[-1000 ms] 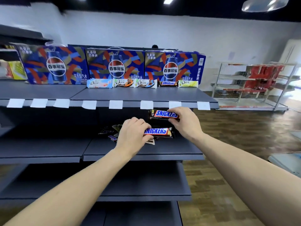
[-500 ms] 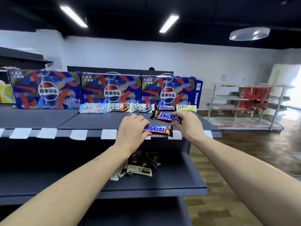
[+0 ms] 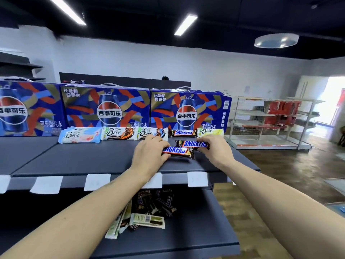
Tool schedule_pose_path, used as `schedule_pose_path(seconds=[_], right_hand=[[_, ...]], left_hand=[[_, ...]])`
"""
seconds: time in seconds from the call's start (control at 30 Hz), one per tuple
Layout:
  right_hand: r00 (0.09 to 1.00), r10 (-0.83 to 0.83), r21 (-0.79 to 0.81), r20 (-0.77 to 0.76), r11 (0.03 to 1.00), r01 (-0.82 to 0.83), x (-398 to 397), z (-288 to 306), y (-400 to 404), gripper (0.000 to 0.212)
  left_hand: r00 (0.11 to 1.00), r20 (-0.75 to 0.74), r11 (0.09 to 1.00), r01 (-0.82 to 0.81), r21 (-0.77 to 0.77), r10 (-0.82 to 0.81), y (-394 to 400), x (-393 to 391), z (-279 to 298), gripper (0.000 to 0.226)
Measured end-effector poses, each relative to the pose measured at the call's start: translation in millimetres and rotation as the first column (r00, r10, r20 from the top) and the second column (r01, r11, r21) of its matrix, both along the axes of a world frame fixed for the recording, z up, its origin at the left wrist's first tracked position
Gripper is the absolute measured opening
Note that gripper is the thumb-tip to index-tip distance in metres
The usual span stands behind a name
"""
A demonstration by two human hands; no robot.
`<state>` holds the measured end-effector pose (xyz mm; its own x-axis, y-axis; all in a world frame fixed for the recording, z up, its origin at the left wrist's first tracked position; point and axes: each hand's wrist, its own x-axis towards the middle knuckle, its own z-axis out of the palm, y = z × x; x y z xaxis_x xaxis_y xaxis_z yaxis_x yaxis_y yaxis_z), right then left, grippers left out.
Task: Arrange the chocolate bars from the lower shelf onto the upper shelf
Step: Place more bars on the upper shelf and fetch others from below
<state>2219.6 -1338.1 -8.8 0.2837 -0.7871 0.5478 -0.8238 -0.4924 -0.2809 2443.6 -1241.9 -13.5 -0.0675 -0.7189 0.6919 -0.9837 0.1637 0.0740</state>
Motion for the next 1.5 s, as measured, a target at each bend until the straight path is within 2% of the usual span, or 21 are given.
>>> schedule_pose_path(seconds=[0.4,0.63,1.1,1.27,1.37,1.5], right_hand=[[0.988,0.151,0.108,0.022,0.982,-0.153,6,4,-116,0.025],[0.969,0.248,0.133,-0.025,0.961,-0.242,14,8,-158,0.030],[0.959,0.264,0.084,-0.104,0.963,-0.256,26,8,-185,0.039],[0.966,0.259,0.025,0.003,0.966,-0.259,7,14,-185,0.019],[0.978,0.202,-0.019,0.042,0.979,-0.201,-4,18,-181,0.019],[0.979,0.194,0.026,0.055,0.980,-0.196,-12,17,-178,0.018]], left_hand=[[0.990,0.113,0.980,-0.105,0.168,0.087,-96,-23,7,0.039],[0.985,0.114,0.964,-0.152,0.219,0.130,-128,-25,3,0.039],[0.990,0.112,0.944,-0.111,0.312,0.080,-151,-12,7,0.041],[0.991,0.118,0.945,-0.090,0.316,0.055,-158,-21,13,0.039],[0.992,0.120,0.946,-0.087,0.313,0.051,-167,-29,16,0.033],[0.990,0.110,0.948,-0.113,0.298,0.084,-182,-36,15,0.031]])
